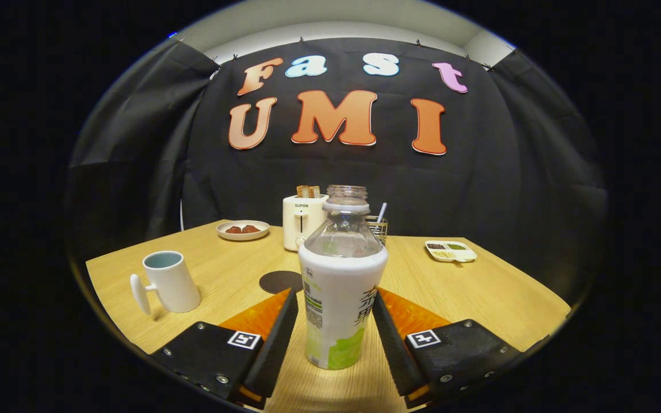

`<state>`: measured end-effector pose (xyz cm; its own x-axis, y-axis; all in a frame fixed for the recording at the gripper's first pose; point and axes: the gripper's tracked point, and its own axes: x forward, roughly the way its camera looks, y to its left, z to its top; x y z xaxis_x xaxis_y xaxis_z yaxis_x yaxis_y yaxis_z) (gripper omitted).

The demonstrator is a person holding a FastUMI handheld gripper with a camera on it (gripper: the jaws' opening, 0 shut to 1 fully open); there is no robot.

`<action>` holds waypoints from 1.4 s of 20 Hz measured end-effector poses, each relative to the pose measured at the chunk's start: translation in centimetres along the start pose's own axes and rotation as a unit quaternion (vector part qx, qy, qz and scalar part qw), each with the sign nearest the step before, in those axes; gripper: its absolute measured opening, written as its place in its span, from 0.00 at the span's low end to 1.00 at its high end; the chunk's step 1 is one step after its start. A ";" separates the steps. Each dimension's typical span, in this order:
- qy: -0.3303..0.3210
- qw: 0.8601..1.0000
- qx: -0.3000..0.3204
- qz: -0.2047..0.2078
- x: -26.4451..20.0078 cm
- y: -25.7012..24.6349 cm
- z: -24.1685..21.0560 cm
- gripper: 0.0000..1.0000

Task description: Take the bottle from table, then pour the juice into the cup, finally place the bottle on the coaster

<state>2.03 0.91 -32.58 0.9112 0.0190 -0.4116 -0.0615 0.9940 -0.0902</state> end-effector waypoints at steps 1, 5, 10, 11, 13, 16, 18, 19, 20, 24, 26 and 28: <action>0.005 1.000 0.005 0.001 0.2 -0.1 -0.2 0.72; 0.011 0.999 0.034 -0.003 0.4 -0.1 -0.4 0.65; 0.015 0.999 0.028 0.016 0.2 1.5 0.4 0.56; 0.010 1.000 0.014 0.019 0.2 2.0 0.9 0.55; -0.002 0.999 -0.029 0.016 0.1 2.8 1.7 0.55; -0.016 0.996 -0.092 0.015 0.2 4.5 2.7 0.55; -0.024 0.990 -0.135 0.015 0.3 5.7 3.4 0.55; -0.028 0.987 -0.158 0.014 0.5 6.2 3.6 0.55; -0.033 0.983 -0.182 0.012 0.5 6.6 3.7 0.55; -0.055 0.958 -0.281 -0.003 0.9 8.0 4.9 0.55; -0.069 0.940 -0.333 -0.016 1.3 8.3 5.5 0.55; -0.084 0.921 -0.380 -0.034 1.6 8.4 6.1 0.55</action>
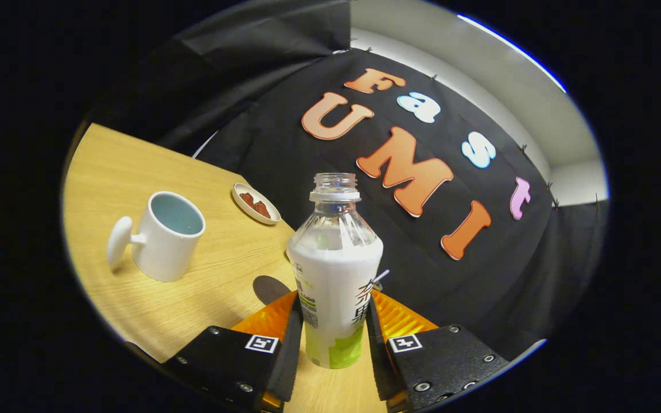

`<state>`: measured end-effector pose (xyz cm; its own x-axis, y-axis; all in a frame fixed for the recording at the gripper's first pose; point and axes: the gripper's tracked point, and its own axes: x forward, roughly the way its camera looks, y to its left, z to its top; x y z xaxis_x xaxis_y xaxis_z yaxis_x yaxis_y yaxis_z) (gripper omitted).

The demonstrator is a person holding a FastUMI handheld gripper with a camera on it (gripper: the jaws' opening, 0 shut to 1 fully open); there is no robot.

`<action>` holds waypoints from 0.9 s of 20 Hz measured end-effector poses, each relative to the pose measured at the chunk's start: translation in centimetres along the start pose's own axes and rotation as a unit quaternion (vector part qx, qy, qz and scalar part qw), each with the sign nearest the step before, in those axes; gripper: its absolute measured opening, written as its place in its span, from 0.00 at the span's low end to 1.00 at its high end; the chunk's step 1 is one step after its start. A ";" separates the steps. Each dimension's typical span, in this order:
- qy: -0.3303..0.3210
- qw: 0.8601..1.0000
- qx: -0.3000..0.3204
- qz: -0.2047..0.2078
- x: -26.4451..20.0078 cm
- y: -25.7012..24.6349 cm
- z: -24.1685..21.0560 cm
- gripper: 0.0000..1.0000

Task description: Take the bottle from table, then pour the juice into the cup, finally place the bottle on the coaster

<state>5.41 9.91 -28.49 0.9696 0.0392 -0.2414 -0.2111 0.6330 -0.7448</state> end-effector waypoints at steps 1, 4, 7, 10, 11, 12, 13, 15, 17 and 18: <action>-0.004 1.000 -0.019 -0.006 0.2 0.1 0.2 0.55; -0.014 0.998 -0.056 -0.005 0.2 1.1 0.8 0.55; -0.026 0.995 -0.097 -0.006 0.6 2.1 1.2 0.55; -0.042 0.987 -0.155 -0.013 0.7 2.7 1.7 0.55; -0.047 0.984 -0.172 -0.016 0.6 2.9 2.0 0.55; -0.052 0.981 -0.187 -0.019 0.6 2.7 2.1 0.55; -0.056 0.977 -0.202 -0.023 0.6 2.7 2.2 0.55; -0.061 0.972 -0.225 -0.024 0.5 2.8 2.4 0.55; -0.064 0.966 -0.248 -0.025 0.4 2.8 2.3 0.55; -0.065 0.963 -0.260 -0.026 0.5 2.8 2.4 0.55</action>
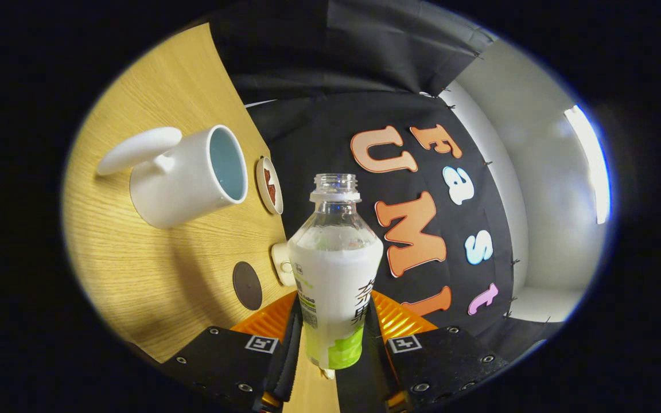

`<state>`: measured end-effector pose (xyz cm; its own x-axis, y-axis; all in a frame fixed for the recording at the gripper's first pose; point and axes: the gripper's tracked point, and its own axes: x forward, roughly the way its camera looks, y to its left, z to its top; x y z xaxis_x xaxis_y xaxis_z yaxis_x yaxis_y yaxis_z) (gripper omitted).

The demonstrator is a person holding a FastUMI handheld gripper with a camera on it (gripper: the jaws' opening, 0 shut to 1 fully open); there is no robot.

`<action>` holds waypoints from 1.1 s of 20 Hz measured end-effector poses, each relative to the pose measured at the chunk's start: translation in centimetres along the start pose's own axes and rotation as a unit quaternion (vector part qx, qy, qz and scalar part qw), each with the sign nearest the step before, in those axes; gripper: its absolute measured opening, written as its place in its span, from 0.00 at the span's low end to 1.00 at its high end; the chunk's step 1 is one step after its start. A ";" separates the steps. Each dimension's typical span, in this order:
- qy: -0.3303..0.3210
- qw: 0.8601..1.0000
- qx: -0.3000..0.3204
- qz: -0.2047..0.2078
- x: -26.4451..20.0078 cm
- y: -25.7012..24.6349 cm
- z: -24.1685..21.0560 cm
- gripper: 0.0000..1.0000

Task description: Take the bottle from table, then pour the juice into the cup, finally place the bottle on the coaster

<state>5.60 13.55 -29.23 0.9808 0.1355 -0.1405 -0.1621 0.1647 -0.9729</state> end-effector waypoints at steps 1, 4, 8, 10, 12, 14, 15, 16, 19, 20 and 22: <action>-0.003 1.000 -0.013 0.000 -0.1 0.1 0.1 0.55; -0.011 0.999 -0.047 0.005 0.2 0.6 0.4 0.55; -0.026 0.996 -0.091 -0.004 0.5 -0.1 1.2 0.55; -0.033 0.993 -0.110 -0.008 0.9 -0.6 1.3 0.55; -0.040 0.991 -0.127 -0.007 1.2 -0.7 1.5 0.55; -0.045 0.989 -0.142 -0.009 1.2 -0.9 1.7 0.55; -0.047 0.988 -0.147 -0.010 1.2 -0.8 1.8 0.55; -0.048 0.987 -0.151 -0.010 1.2 -0.9 1.9 0.55; -0.046 0.986 -0.157 -0.007 1.5 -0.9 1.6 0.55; -0.046 0.986 -0.160 -0.006 1.7 -0.8 1.5 0.55; -0.047 0.985 -0.166 -0.006 2.1 -0.6 1.4 0.55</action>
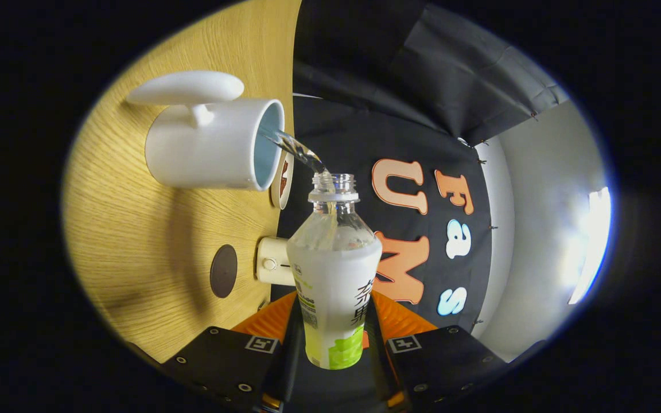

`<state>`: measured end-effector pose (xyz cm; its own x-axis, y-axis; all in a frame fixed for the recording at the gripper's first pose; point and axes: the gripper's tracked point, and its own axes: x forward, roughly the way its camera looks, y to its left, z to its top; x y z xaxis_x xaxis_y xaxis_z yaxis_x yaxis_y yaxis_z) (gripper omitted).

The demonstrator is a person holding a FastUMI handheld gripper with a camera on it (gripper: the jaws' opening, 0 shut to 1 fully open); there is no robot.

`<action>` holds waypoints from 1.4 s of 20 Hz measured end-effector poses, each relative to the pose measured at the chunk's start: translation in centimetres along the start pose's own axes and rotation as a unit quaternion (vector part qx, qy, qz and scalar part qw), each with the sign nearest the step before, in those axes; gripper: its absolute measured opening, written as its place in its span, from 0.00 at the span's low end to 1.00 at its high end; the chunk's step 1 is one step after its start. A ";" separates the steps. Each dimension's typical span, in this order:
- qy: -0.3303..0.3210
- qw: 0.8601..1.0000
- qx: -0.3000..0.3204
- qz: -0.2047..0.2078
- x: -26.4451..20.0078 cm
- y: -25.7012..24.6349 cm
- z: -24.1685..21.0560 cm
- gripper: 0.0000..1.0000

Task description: Take the bottle from table, then pour the juice into the cup, finally place the bottle on the coaster

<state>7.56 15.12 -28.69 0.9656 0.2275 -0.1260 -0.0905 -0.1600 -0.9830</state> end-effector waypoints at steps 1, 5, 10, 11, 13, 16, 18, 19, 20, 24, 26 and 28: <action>0.000 1.000 -0.003 0.001 0.0 0.1 0.1 0.55; -0.003 1.000 -0.015 0.000 0.0 -0.1 -0.2 0.55; -0.007 1.000 -0.027 -0.002 0.2 -0.4 -0.4 0.55; -0.008 1.000 -0.030 -0.003 0.2 -0.4 -0.4 0.55; -0.009 0.999 -0.037 -0.003 0.3 -0.6 -0.4 0.55; -0.009 0.999 -0.044 0.000 0.3 -0.7 -0.5 0.55; -0.010 0.999 -0.048 0.001 0.3 -0.7 -0.5 0.55; -0.011 0.999 -0.051 0.003 0.3 -0.7 -0.5 0.55; -0.011 0.998 -0.055 0.003 0.2 -0.5 -0.5 0.55; -0.016 0.997 -0.070 0.002 0.6 -0.6 -0.5 0.55; -0.019 0.997 -0.076 0.000 0.6 -0.8 -0.4 0.55; -0.024 0.996 -0.082 0.001 0.8 -0.6 -0.2 0.55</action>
<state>8.47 15.25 -28.17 0.9525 0.2718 -0.1377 -0.0476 -0.3137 -0.9483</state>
